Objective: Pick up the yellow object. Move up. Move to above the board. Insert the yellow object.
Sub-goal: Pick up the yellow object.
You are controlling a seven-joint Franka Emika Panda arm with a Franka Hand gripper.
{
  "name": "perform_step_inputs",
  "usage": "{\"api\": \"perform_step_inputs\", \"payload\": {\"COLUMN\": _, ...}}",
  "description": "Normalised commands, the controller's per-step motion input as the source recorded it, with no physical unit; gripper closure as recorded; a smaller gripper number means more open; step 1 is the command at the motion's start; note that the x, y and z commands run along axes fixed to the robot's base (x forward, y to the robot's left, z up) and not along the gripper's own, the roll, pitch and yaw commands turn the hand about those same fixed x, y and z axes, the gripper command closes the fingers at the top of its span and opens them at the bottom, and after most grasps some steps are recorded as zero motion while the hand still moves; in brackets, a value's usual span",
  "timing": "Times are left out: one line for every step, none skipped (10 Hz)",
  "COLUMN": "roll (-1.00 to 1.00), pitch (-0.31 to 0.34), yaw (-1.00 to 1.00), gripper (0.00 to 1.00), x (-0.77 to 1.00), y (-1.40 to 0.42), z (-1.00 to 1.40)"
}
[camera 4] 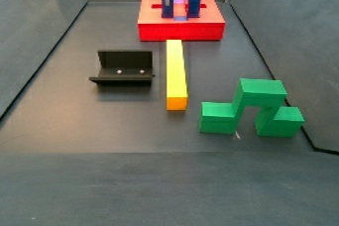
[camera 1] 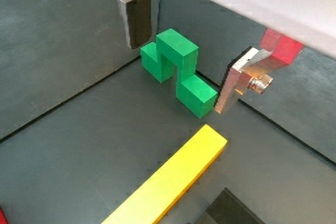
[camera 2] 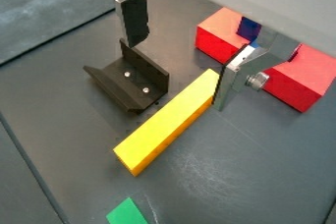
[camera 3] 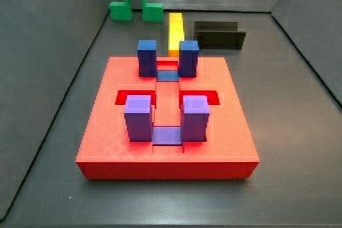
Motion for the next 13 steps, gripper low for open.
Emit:
{"api": "perform_step_inputs", "payload": {"roll": 0.00, "pitch": 0.000, "yaw": 0.00, "gripper": 0.00, "x": 0.75, "y": -0.41, "z": -0.39}}
{"api": "perform_step_inputs", "payload": {"roll": -0.03, "pitch": -0.051, "yaw": 0.00, "gripper": 0.00, "x": 0.68, "y": -0.41, "z": -0.58}}
{"api": "perform_step_inputs", "payload": {"roll": -0.07, "pitch": -0.126, "yaw": 0.00, "gripper": 0.00, "x": 0.60, "y": -0.28, "z": -0.76}}
{"api": "perform_step_inputs", "payload": {"roll": -0.07, "pitch": -0.161, "yaw": -0.01, "gripper": 0.00, "x": 0.35, "y": -0.07, "z": -0.86}}
{"api": "perform_step_inputs", "payload": {"roll": -0.06, "pitch": -0.156, "yaw": 0.00, "gripper": 0.00, "x": 0.24, "y": 0.00, "z": -0.87}}
{"api": "perform_step_inputs", "payload": {"roll": -0.05, "pitch": -0.130, "yaw": 0.00, "gripper": 0.00, "x": 0.21, "y": 0.00, "z": -0.92}}
{"api": "perform_step_inputs", "payload": {"roll": -0.11, "pitch": -0.147, "yaw": 0.00, "gripper": 0.00, "x": 0.23, "y": 0.00, "z": -0.80}}
{"api": "perform_step_inputs", "payload": {"roll": -0.14, "pitch": -0.134, "yaw": 0.00, "gripper": 0.00, "x": 0.29, "y": -0.05, "z": -0.76}}
{"api": "perform_step_inputs", "payload": {"roll": -0.14, "pitch": -0.100, "yaw": 0.00, "gripper": 0.00, "x": 0.19, "y": -0.08, "z": -0.66}}
{"api": "perform_step_inputs", "payload": {"roll": -0.11, "pitch": -0.087, "yaw": 0.00, "gripper": 0.00, "x": 0.09, "y": -0.09, "z": -0.47}}
{"api": "perform_step_inputs", "payload": {"roll": -0.13, "pitch": -0.110, "yaw": 0.00, "gripper": 0.00, "x": 0.05, "y": -0.04, "z": -0.46}}
{"api": "perform_step_inputs", "payload": {"roll": -0.13, "pitch": -0.123, "yaw": 0.00, "gripper": 0.00, "x": 0.00, "y": -0.06, "z": -0.51}}
{"api": "perform_step_inputs", "payload": {"roll": -0.11, "pitch": -0.107, "yaw": -0.05, "gripper": 0.00, "x": -0.10, "y": -0.05, "z": -0.46}}
